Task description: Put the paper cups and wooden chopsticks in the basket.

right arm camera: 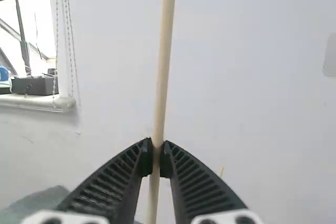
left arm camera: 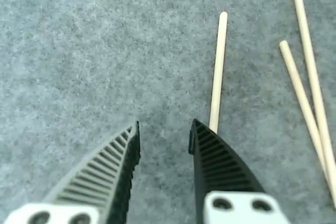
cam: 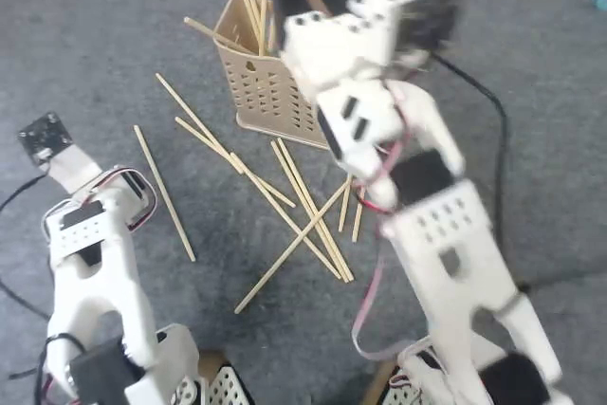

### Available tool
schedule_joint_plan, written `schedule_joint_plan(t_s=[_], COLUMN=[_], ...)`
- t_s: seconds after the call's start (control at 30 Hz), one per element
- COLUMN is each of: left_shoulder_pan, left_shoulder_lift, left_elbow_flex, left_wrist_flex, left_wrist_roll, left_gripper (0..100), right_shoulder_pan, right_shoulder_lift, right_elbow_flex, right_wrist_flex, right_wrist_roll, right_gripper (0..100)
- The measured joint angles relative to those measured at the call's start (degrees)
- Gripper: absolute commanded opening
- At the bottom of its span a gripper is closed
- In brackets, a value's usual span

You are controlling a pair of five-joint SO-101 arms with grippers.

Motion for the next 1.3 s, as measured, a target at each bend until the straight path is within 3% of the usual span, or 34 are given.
schedule_joint_plan(t_s=[0.13,0.4,0.6,0.7,0.83,1.03,1.3], left_shoulder_pan=[0.1,0.6,0.6,0.6,0.8,0.7,0.7], left_shoulder_lift=[0.0,0.0,0.0,0.0,0.0,0.0,0.0], left_elbow_flex=[0.0,0.0,0.0,0.0,0.0,0.0,0.0], left_wrist_flex=[-2.6,-3.5,-3.5,-3.5,-3.5,-3.5,-3.5], left_wrist_roll=[0.0,0.0,0.0,0.0,0.0,0.0,0.0], left_gripper=[14,14,14,14,14,14,14], right_shoulder_pan=[-0.4,-0.4,-0.4,-0.4,-0.4,1.0,4.2], right_shoulder_lift=[10.7,25.1,27.7,28.0,28.0,23.0,3.2], right_elbow_flex=[0.0,0.0,0.0,1.0,1.4,1.1,0.6], right_wrist_flex=[-9.6,-24.4,-27.4,-26.9,-22.6,-10.6,15.4], right_wrist_roll=[6.9,11.7,12.7,12.7,9.4,-2.8,-15.3], right_gripper=[0.8,0.8,1.3,7.6,15.8,15.9,15.8])
